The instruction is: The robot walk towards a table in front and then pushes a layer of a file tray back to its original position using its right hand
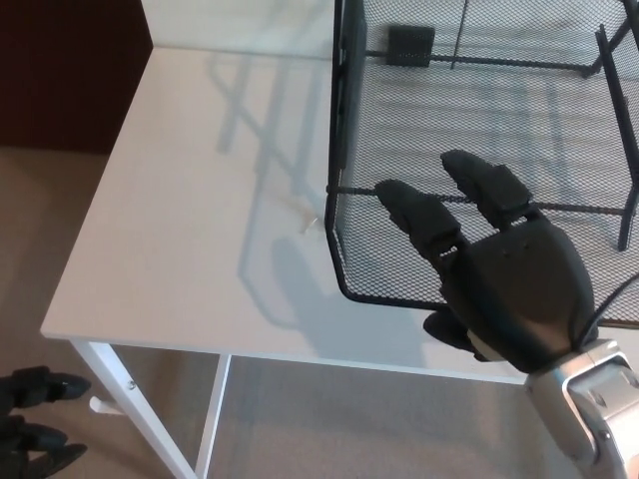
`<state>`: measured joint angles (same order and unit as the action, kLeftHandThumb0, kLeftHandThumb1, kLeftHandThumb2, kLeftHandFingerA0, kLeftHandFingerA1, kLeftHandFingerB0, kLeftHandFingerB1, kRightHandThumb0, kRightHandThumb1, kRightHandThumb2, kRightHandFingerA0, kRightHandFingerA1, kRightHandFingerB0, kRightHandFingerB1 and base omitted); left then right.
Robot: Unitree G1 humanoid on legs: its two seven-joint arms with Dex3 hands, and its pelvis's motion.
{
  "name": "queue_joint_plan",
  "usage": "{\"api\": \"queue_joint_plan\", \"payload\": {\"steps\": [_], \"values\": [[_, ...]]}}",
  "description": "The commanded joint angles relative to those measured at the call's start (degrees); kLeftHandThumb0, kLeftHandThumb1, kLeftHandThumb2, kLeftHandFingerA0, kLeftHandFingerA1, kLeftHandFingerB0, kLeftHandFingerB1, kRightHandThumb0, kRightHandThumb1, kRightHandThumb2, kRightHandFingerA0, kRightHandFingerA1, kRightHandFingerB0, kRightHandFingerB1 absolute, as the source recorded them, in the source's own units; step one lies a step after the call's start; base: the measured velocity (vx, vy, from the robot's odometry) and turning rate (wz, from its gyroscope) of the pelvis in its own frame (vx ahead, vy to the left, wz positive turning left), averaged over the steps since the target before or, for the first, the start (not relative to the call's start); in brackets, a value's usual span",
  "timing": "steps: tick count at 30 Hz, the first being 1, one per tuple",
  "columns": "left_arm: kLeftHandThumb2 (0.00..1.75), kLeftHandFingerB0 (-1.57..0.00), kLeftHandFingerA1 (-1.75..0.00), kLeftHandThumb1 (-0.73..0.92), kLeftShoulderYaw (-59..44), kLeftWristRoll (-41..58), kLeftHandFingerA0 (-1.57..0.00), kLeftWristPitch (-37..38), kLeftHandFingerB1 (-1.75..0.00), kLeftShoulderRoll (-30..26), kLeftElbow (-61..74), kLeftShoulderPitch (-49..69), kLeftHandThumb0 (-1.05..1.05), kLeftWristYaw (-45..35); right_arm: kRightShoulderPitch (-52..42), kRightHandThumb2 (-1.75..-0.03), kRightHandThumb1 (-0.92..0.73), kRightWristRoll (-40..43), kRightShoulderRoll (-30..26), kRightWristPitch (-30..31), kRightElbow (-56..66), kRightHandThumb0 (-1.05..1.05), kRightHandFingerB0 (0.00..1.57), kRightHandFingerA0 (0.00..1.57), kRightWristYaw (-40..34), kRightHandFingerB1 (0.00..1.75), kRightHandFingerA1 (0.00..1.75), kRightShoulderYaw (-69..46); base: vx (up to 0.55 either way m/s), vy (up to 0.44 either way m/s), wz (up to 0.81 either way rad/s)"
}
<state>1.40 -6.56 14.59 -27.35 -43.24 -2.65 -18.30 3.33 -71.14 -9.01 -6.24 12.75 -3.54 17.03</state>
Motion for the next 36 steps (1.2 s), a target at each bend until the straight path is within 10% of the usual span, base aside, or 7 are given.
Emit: {"api": "queue_joint_plan", "payload": {"steps": [1, 36], "values": [[0.72, -0.42, -0.49, 0.43, -0.13, -0.49, -0.59, -1.87, -0.44, -1.22, 0.84, -0.10, -0.52, -0.38, 1.25, -0.55, -0.41, 0.58, -0.91, 2.82, -1.34, -0.52, 0.15, 0.00, -0.49, 0.27, 0.28, 0.57, 0.00, 0.000, 0.00], [0.71, -0.41, -0.49, 0.43, -0.17, -0.51, -0.59, -2.83, -0.44, -1.11, 2.02, -0.43, -0.52, -0.78, 13.00, -0.74, -0.36, 5.78, -4.87, 6.91, -7.26, -0.56, 0.09, 0.00, -0.48, 0.27, 0.10, -0.55, 0.00, 0.000, 0.00]]}}
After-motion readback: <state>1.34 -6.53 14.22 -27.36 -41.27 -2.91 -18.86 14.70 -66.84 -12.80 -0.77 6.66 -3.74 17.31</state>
